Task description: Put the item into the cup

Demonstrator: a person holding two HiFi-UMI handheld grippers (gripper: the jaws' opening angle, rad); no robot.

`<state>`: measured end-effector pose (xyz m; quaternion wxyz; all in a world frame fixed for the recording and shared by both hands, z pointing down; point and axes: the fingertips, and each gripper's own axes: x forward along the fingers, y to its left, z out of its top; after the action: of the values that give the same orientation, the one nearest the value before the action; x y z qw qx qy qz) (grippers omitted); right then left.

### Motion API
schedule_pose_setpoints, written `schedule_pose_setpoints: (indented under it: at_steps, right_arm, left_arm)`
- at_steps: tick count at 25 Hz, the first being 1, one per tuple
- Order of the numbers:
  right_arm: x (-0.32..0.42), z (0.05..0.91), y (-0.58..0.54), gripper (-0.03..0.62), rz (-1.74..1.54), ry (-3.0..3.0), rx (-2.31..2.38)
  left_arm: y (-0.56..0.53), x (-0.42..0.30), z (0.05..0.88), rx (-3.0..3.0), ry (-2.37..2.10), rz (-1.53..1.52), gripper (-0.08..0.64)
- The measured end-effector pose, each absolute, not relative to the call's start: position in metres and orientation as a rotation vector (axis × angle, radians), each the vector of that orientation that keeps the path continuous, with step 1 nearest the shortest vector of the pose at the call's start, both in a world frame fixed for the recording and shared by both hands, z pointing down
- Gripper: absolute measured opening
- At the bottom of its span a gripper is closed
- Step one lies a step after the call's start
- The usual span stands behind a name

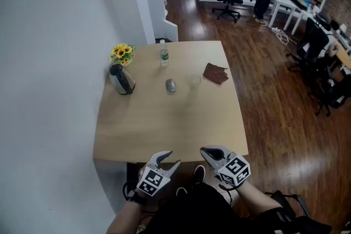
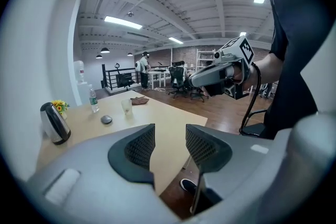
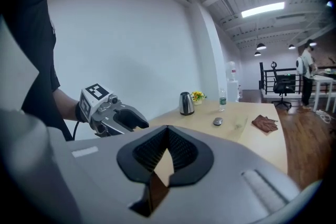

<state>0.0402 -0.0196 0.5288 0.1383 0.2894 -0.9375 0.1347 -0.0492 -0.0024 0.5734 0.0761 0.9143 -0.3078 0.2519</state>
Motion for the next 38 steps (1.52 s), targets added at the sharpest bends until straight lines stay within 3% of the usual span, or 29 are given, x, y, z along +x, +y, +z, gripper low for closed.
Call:
schedule_pose_setpoints:
  at_steps: [16, 38]
  right_arm:
    - [0.025, 0.526, 0.133, 0.008, 0.520, -2.697, 0.923]
    - [0.039, 0.518, 0.134, 0.008, 0.500, -2.723, 0.880]
  left_arm:
    - [0.119, -0.070, 0.566, 2.781, -0.860, 0.689, 0.179]
    - [0.117, -0.061, 0.559, 2.775, -0.907, 0.683, 0.178]
